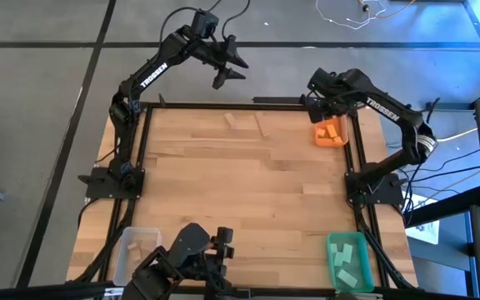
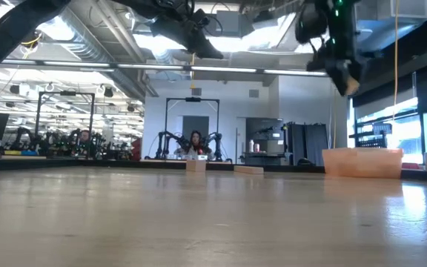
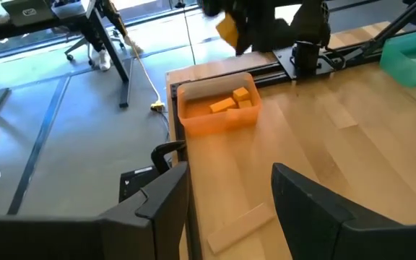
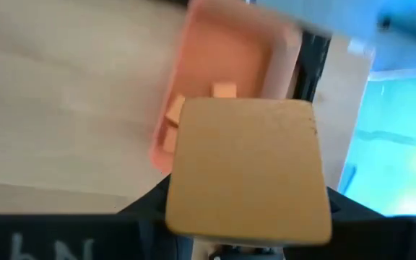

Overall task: Sort & place blocks by color
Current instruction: Put the orange block into the orange bin, then put the brown block into the transparent bin

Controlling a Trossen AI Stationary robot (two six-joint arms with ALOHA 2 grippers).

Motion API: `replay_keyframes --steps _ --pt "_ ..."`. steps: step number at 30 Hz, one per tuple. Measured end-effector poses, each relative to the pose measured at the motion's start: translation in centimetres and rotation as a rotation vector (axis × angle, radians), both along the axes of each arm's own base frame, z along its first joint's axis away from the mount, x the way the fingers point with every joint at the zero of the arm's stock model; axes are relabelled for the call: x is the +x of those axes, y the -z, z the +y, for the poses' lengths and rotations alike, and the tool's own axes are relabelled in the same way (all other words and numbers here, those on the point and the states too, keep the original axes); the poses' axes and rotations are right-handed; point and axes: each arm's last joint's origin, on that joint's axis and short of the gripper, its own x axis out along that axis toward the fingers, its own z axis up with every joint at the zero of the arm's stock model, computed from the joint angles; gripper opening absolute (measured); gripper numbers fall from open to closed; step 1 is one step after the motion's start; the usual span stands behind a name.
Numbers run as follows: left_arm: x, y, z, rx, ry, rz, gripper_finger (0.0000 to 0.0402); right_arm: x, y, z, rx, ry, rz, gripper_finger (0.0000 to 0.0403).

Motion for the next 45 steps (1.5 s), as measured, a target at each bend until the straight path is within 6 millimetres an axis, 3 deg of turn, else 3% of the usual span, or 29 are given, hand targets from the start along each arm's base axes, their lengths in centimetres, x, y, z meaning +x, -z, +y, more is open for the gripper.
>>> replay_keyframes --steps 5,9,15,25,32,38,42,45 --pt "0.0 0.0 0.0 -0.001 0.001 -0.001 0.0187 -2.3 5.2 -1.9 0.106 0.048 0.017 0.0137" --pt "0.0 0.0 0.0 0.000 0.001 -0.001 0.0187 -3.2 8.8 -2.8 0.130 0.033 -0.072 0.0137" --pt "0.2 -0.1 -0.2 0.000 0.008 -0.002 0.0187 -3.7 11.5 -2.8 0.157 0.051 -0.158 0.0137" --pt "0.2 -0.1 -0.3 0.001 0.008 -0.003 0.0187 -3.8 12.0 -2.6 0.158 0.108 -0.173 0.0137" --pt "0.2 -0.1 -0.3 0.001 0.008 -0.002 0.0187 -3.8 12.0 -2.6 0.151 0.153 -0.182 0.0216" --pt "0.1 -0.1 -0.3 0.003 0.004 -0.001 0.0187 -3.8 12.0 -2.7 0.152 0.148 -0.182 0.0224" --pt "0.0 0.1 -0.1 0.024 -0.083 0.054 0.0187 -3.4 10.8 -2.8 0.170 0.113 -0.231 0.0222" --pt "-0.4 0.8 0.0 0.029 -0.179 0.159 0.0187 -2.5 8.7 -2.5 0.110 0.067 -0.280 0.0222"
